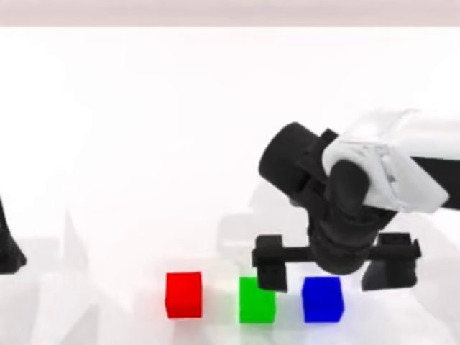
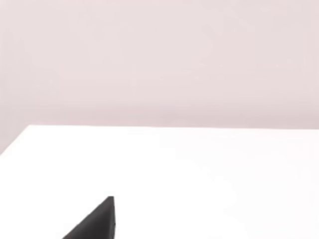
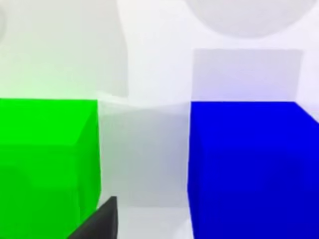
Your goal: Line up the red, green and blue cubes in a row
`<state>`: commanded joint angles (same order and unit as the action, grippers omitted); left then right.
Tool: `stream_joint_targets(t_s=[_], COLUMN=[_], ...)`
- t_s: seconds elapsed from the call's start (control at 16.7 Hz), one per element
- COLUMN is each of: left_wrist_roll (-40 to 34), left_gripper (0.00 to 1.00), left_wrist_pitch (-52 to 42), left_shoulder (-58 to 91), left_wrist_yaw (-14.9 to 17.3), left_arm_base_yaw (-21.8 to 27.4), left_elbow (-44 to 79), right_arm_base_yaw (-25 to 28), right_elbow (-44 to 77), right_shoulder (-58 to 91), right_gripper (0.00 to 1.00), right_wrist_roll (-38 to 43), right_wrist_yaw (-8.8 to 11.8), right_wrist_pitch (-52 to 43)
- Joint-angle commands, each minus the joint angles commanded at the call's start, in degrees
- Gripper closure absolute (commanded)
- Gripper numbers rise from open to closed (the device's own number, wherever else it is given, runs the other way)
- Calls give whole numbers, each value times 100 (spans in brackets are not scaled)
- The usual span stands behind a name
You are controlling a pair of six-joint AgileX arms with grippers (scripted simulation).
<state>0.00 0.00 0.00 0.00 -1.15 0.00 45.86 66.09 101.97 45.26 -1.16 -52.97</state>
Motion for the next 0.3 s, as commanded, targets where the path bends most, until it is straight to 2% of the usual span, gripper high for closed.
stream_joint_targets(t_s=[0.3], left_wrist_roll=[0], left_gripper=[0], left_wrist_pitch=[0], left_shoulder=[0], left_wrist_yaw=[0], left_arm_base_yaw=[0], left_elbow=[0], right_arm_base_yaw=[19], right_elbow=[535], right_shoulder=[-356], right_gripper=[0], right_wrist_roll=[0], right_wrist_yaw=[-7], right_wrist_pitch=[-871])
